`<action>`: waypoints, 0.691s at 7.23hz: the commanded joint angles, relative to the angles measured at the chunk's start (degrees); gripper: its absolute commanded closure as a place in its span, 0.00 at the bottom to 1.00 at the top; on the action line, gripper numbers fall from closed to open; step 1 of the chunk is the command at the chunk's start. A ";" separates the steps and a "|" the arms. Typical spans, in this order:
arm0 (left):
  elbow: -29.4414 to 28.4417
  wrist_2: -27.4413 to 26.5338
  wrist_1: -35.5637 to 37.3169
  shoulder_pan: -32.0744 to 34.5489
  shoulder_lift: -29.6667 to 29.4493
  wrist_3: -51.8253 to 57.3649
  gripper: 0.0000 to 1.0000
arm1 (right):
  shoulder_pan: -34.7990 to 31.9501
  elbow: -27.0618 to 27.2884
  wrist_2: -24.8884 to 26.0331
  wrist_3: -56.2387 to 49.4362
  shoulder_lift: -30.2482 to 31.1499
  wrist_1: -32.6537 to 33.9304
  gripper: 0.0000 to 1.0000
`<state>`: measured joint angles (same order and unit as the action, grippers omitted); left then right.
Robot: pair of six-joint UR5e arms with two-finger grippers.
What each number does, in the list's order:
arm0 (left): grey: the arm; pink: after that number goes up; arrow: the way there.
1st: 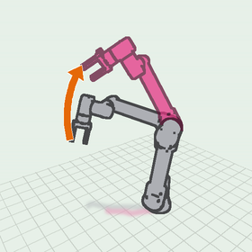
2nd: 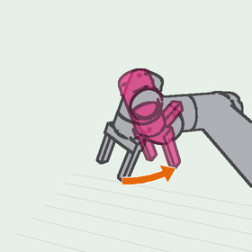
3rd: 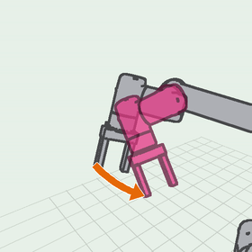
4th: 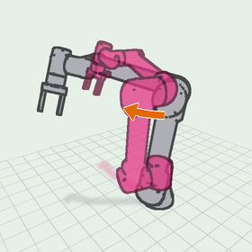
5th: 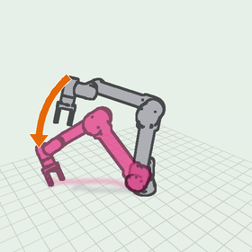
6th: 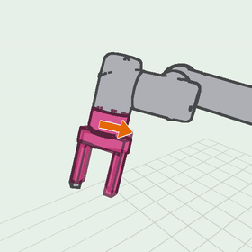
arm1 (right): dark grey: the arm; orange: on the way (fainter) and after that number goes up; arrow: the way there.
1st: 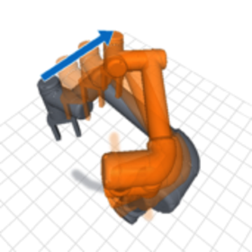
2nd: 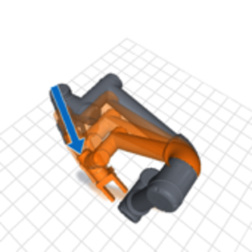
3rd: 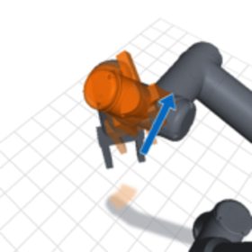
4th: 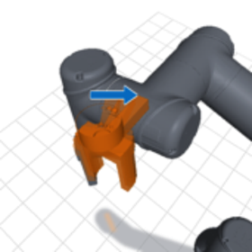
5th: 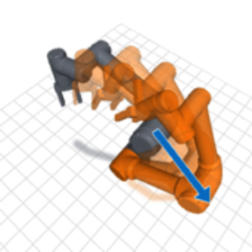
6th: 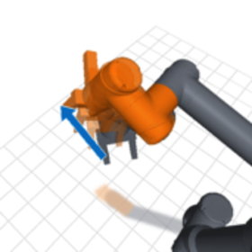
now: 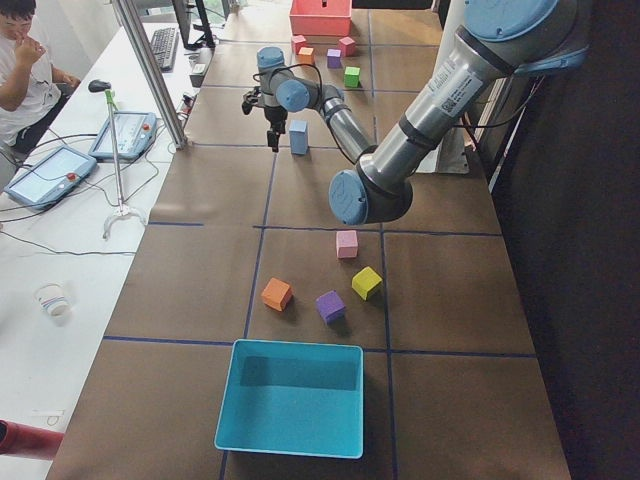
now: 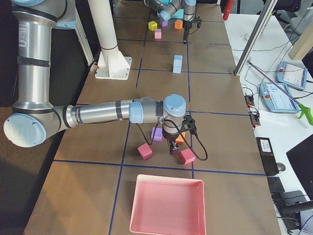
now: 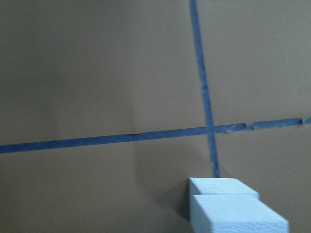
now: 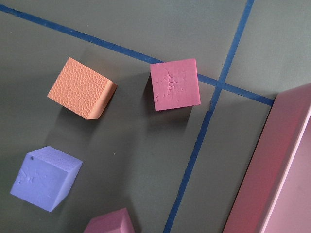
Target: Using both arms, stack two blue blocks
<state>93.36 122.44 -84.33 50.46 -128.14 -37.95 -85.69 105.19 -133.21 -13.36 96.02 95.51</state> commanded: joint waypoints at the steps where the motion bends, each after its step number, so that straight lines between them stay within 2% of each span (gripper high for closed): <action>1: 4.73 9.52 0.48 17.91 17.42 31.12 0.00 | 0.00 -0.07 0.06 0.09 0.31 0.02 0.00; 2: 4.03 13.92 0.92 26.53 22.97 42.06 0.00 | 0.00 -0.16 0.32 0.18 0.31 0.02 0.00; 3: 4.98 14.40 -0.12 31.84 31.81 49.39 0.00 | 0.00 -1.29 0.15 0.09 0.31 0.02 0.00; 4: 4.29 14.06 -5.27 35.89 39.39 53.12 0.00 | 0.00 -1.74 0.15 0.09 0.14 0.02 0.00; 5: -0.85 13.97 -6.19 36.98 41.81 53.07 0.00 | 0.00 -1.74 0.14 0.18 0.05 -0.06 0.00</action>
<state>96.52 136.29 -88.07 84.26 -91.92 12.48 -85.69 103.72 -133.05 -13.25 96.19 95.52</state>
